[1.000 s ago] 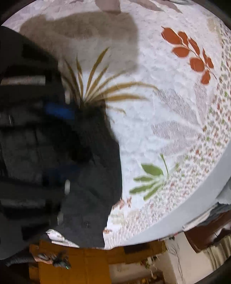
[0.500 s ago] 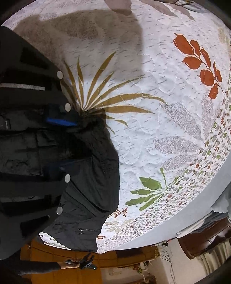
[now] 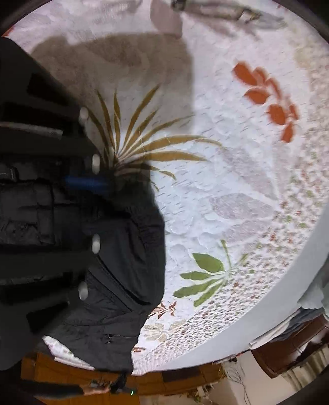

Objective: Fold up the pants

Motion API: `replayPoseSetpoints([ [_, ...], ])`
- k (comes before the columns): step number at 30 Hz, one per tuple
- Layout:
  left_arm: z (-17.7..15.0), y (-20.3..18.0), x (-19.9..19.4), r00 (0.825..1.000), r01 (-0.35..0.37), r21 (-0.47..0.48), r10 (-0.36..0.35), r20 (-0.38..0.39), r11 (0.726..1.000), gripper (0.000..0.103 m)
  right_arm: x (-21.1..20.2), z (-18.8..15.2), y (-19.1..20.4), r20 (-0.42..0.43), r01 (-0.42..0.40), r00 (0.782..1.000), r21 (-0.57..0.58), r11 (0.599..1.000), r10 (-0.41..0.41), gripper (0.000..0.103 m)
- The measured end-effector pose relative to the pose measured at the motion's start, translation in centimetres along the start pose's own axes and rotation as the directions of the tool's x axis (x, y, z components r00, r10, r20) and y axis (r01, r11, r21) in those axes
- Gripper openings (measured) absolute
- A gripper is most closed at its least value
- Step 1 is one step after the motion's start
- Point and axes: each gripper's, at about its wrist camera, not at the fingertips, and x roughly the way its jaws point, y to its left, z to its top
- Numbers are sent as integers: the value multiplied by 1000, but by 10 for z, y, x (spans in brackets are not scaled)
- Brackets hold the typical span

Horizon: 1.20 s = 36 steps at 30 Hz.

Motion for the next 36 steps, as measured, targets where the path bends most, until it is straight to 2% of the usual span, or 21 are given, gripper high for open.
replayPoseSetpoints([
  [6,-4,-20,-48,996,-18,16,16,93,1000,11,-57,-36,8,98,-4,995,-12,1000,5,7],
  [12,-21,-49,-104,983,7,50,-16,181,999,11,-130,-72,13,190,1,982,-16,1000,2,7],
  [19,-63,-67,-168,962,47,107,-74,265,993,11,-197,-167,7,274,17,962,-4,1000,-16,6],
  [27,-125,-56,-208,951,60,123,-95,295,991,11,-224,-292,-3,357,-25,934,51,998,5,6],
  [30,-151,-47,-217,953,41,128,-77,293,991,11,-229,-339,-6,378,-35,926,79,996,3,6],
  [36,-204,-19,-217,962,15,110,-45,270,994,12,-228,-404,-9,417,-67,909,143,987,2,6],
])
